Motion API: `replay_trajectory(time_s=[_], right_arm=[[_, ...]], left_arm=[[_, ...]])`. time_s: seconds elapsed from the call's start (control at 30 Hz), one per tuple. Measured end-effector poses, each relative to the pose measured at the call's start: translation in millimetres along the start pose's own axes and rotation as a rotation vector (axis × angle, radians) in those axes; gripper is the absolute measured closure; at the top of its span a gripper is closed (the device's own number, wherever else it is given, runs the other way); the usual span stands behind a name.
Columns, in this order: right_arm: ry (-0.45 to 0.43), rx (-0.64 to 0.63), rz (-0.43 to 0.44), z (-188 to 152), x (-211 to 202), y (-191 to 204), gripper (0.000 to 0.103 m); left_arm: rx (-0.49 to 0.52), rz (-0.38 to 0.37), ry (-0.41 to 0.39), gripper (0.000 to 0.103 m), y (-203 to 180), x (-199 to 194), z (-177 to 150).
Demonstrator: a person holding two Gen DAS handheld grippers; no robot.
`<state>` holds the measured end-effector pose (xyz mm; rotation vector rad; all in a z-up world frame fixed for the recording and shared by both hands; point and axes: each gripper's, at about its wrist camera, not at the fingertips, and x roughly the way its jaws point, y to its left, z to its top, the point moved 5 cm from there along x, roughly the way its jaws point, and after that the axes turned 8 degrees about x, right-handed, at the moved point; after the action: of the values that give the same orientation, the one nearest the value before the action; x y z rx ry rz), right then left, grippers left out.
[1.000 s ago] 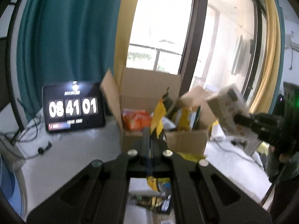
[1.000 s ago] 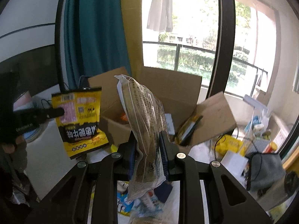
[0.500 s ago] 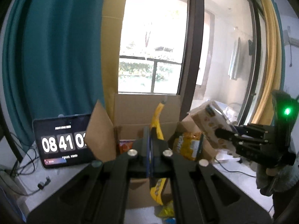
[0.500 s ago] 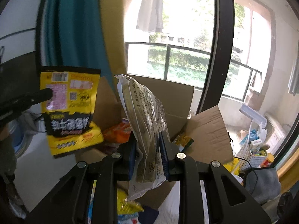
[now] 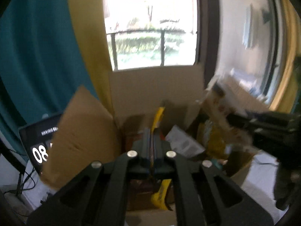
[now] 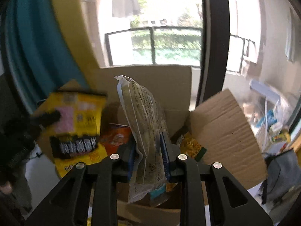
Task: Organize snacks
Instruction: 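Carry the yellow bag and bread pack over the box and open both grippers, then move both grippers back from the box toward the remaining packs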
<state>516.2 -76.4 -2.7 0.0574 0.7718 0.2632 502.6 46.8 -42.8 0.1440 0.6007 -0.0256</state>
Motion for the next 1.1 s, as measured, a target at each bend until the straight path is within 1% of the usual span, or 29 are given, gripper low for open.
replay_trajectory(time_s=[0.03,0.07,0.1,0.13,0.17,0.2,0.23,0.3,0.43,0.63,0.77,0.87,0.93,1.1], right_arm=[[0.008,0.013,-0.004,0,4,-2,0.074],[0.015,0.03,-0.007,-1,8,-3,0.07],[0.015,0.039,-0.008,-1,9,-4,0.062],[0.015,0.046,-0.01,-1,9,-3,0.057],[0.012,0.046,-0.011,-2,8,-3,0.05],[0.007,0.043,-0.014,-2,6,-2,0.048],[0.001,0.037,-0.017,-2,4,-1,0.047],[-0.013,0.023,-0.021,-1,1,-1,0.047],[-0.043,0.017,-0.021,-1,-9,-5,0.045],[-0.075,0.0,-0.012,-11,-39,-5,0.041],[-0.098,-0.021,-0.012,-20,-63,-5,0.041],[-0.119,-0.029,-0.005,-28,-83,-9,0.041],[-0.131,-0.033,0.002,-36,-97,-10,0.04],[-0.127,-0.062,0.036,-67,-128,-10,0.04]], left_arm=[[-0.003,0.005,0.012,0.093,-1,6,-3],[-0.018,0.0,0.023,0.091,-2,12,-6],[-0.028,-0.006,0.028,0.089,-3,14,-8],[-0.034,-0.006,0.032,0.086,-3,15,-9],[-0.039,0.0,0.032,0.082,-3,15,-10],[-0.038,0.004,0.028,0.07,-3,13,-9],[-0.036,0.003,0.02,0.051,-4,10,-8],[-0.041,-0.004,-0.003,0.037,-4,2,-5],[-0.047,-0.007,-0.034,0.036,-1,-15,-1],[-0.033,-0.024,-0.095,0.036,-5,-60,-3],[-0.045,-0.053,-0.13,0.036,-10,-93,-14],[-0.026,-0.064,-0.155,0.035,-16,-115,-24],[-0.016,-0.084,-0.166,0.035,-21,-130,-35],[-0.012,-0.124,-0.17,0.035,-27,-156,-66]])
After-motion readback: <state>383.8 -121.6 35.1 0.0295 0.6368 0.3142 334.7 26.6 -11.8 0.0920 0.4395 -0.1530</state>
